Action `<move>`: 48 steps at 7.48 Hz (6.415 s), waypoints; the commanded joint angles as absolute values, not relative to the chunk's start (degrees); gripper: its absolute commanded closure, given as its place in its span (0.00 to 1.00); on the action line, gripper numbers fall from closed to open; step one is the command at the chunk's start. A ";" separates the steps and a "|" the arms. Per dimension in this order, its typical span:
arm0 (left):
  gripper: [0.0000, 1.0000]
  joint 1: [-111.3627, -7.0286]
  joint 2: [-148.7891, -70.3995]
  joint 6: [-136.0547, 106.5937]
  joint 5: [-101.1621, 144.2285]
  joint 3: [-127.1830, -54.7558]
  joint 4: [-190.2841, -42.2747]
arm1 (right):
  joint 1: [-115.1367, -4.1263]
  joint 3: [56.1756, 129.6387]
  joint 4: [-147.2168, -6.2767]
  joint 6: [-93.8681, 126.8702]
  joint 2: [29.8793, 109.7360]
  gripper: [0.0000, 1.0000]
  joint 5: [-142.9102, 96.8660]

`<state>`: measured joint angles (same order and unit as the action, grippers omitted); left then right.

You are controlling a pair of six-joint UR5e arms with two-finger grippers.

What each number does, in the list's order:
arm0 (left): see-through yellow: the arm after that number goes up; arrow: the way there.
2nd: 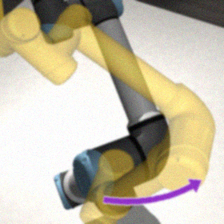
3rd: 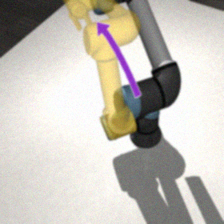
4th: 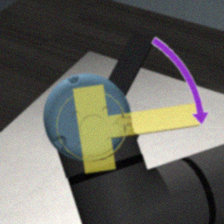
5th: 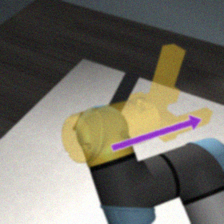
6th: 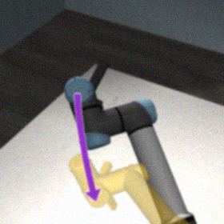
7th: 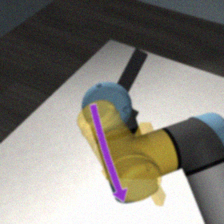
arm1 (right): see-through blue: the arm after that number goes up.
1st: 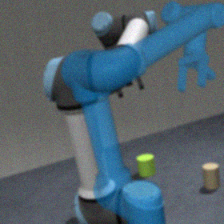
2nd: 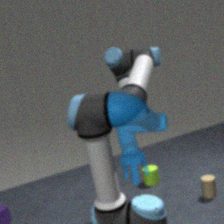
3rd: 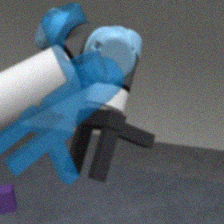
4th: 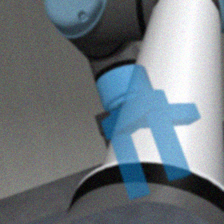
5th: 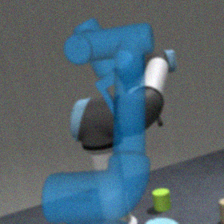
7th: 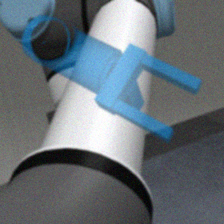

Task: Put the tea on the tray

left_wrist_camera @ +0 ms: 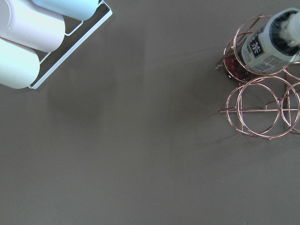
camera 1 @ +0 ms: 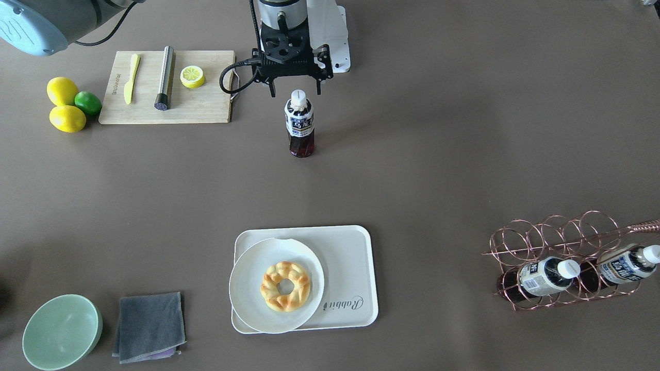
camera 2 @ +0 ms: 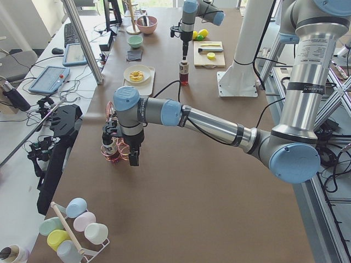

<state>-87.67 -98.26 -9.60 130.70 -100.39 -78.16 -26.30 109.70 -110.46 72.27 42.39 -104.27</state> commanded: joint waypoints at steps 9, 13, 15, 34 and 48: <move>0.02 -87.28 -98.35 -9.67 130.69 -95.89 -84.02 | -26.10 108.98 -106.17 72.68 43.77 0.76 -102.66; 0.02 -87.28 -98.44 -9.67 130.69 -95.89 -83.94 | -28.90 109.16 -108.09 72.51 41.15 1.00 -102.65; 0.02 -87.28 -98.44 -9.67 130.69 -95.89 -83.94 | -31.89 108.81 -112.67 71.99 36.84 1.00 -104.58; 0.02 -87.28 -97.56 -9.84 130.43 -91.85 -88.68 | -42.54 51.50 -79.45 62.76 13.97 1.00 -107.58; 0.02 -87.71 -97.91 -9.67 130.61 -92.28 -88.68 | -67.10 109.42 -118.21 19.81 69.73 0.00 -114.79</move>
